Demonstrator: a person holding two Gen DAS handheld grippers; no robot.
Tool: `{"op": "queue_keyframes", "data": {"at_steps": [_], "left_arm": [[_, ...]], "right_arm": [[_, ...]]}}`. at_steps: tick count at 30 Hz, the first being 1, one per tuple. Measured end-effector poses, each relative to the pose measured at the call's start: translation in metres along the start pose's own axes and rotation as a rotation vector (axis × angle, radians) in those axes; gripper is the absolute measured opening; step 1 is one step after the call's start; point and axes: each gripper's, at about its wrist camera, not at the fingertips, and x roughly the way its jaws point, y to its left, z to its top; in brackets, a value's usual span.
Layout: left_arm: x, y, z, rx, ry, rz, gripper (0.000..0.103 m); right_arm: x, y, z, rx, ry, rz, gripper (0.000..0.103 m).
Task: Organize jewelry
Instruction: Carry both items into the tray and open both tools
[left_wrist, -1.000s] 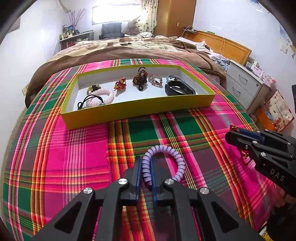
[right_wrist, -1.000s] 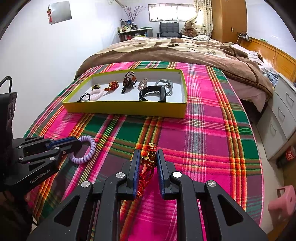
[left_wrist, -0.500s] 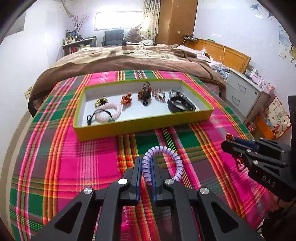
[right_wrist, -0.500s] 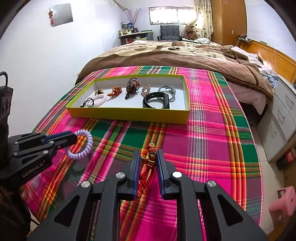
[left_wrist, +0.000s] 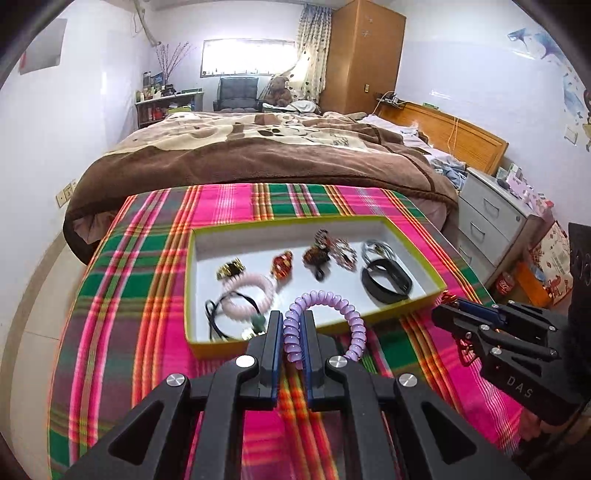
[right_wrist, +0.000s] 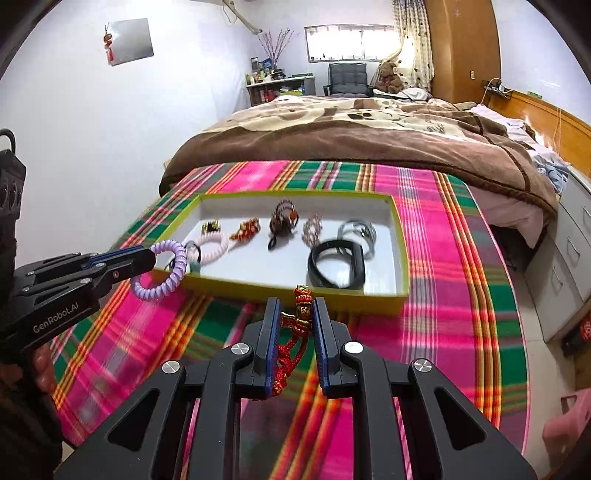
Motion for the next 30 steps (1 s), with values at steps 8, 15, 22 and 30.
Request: {"op": "queue_keyframes", "data": {"at_steps": [8, 15, 22, 30], "left_arm": [[0.028, 0.023, 0.022, -0.026, 0.019, 0.030, 0.009], [0.054, 0.038, 0.025, -0.057, 0.056, 0.028, 0.009], [0.077, 0.034, 0.021, -0.048, 0.098, 0.019, 0.009], [0.089, 0.031, 0.020, -0.045, 0.120, 0.013, 0.009]], "right_arm": [[0.031, 0.002, 0.029, -0.003, 0.011, 0.015, 0.018], [0.066, 0.006, 0.046, -0.011, 0.042, 0.032, 0.018], [0.094, 0.008, 0.048, -0.035, 0.086, 0.028, 0.018], [0.109, 0.006, 0.044, -0.049, 0.117, 0.018, 0.018]]}}
